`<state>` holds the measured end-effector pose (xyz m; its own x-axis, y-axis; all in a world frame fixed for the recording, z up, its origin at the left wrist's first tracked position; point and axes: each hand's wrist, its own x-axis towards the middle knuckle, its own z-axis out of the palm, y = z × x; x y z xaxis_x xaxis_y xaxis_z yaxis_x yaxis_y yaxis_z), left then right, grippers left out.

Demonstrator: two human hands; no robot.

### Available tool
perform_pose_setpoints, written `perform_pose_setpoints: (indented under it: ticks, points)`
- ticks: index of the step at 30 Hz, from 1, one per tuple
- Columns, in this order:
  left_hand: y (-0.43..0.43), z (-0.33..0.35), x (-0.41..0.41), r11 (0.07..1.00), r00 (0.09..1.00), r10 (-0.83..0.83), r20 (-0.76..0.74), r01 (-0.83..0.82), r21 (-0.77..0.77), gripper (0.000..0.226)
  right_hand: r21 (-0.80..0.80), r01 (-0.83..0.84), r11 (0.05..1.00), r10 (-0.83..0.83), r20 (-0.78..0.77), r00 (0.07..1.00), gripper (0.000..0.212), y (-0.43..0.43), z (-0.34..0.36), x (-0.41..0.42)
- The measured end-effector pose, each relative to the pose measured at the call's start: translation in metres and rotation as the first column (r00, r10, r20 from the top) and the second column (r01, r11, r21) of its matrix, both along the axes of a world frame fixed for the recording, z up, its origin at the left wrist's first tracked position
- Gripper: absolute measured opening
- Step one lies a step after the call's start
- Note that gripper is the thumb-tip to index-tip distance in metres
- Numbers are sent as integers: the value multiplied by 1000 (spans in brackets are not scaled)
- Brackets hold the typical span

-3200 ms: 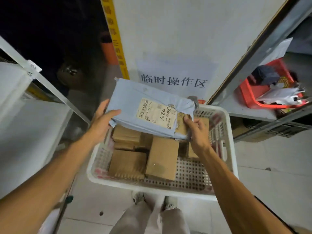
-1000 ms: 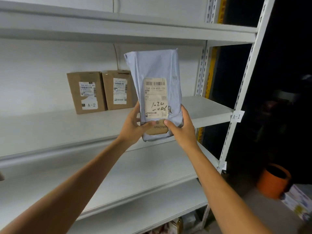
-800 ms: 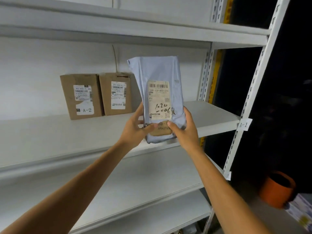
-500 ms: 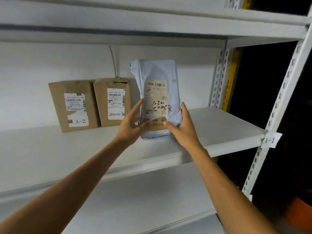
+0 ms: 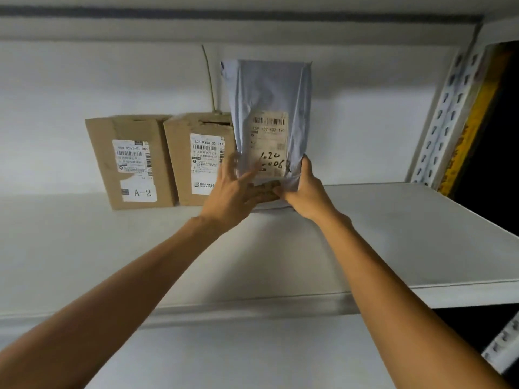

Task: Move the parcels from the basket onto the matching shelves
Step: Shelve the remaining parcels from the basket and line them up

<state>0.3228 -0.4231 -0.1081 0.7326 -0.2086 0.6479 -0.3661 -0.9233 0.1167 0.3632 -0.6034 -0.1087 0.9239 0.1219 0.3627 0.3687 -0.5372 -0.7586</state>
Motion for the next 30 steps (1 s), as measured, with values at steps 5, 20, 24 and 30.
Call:
perform_pose_setpoints:
  ticks: [5, 20, 24, 30]
  points:
    - [0, 12, 19, 935, 988, 35, 148, -85, 344, 65, -59, 55, 997, -50, 80, 996, 75, 9, -1, 19]
    - [9, 9, 40, 851, 993, 102, -65, -53, 523, 60, -82, 242, 967, -237, 68, 969, 44, 25, -12, 54]
    - [5, 1, 34, 889, 994, 9, -112, 43, 456, 60, -84, 166, 983, -166, 5, 986, 49, 16, -8, 44]
    - [-20, 4, 38, 934, 963, -135, -231, 202, 296, 58, -220, 169, 961, -172, 6, 985, 63, -32, 2, -3]
